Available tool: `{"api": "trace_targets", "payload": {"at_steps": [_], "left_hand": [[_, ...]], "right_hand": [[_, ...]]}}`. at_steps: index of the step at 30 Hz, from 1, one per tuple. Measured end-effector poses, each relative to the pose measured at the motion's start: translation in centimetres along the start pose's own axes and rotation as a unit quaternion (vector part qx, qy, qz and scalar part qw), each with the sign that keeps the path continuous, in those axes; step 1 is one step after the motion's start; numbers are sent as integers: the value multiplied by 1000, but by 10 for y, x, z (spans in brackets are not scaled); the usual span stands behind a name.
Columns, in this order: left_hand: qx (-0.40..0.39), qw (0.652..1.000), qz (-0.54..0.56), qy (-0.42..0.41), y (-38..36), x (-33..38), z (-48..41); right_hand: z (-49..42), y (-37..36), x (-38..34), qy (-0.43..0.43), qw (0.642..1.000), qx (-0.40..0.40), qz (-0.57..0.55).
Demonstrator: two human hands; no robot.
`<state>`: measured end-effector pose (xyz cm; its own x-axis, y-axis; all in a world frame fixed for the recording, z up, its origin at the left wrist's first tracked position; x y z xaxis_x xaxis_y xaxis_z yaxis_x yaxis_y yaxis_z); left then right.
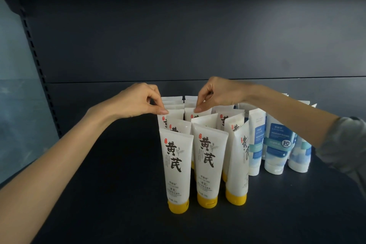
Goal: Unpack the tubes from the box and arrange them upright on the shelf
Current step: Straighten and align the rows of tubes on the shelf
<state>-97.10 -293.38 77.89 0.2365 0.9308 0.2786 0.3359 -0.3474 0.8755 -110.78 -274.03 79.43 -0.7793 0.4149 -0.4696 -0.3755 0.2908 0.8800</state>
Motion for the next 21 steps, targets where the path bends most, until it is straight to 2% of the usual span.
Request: {"api": "trace_targets", "payload": {"at_steps": [10,13,16,21], "left_hand": [[-17,999,38,-3,1,0,0],[-25,999,41,-1,3,1,1],[-12,999,50,-9,4,5,-2],[-10,998,45,-48,-4,17,-15]], "right_hand": [[6,3,-1,-10,999,-30,7],[11,14,2,-21,1000,-15,10],[19,29,6,-50,997,-13,52],[28,38,14,-117,980,-81,137]]}}
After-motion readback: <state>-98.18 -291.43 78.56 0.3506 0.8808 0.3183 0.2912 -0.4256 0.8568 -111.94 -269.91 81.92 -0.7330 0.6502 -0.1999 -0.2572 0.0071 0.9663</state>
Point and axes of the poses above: each hand's wrist, its own z-axis away from the middle knuckle, its own y-axis out of the back of the hand, x = y × z, the point moved 1 cm from there along -z, towards the middle knuckle, and after that the axes turned 10 degrees about -y, right-handed, at the moved point
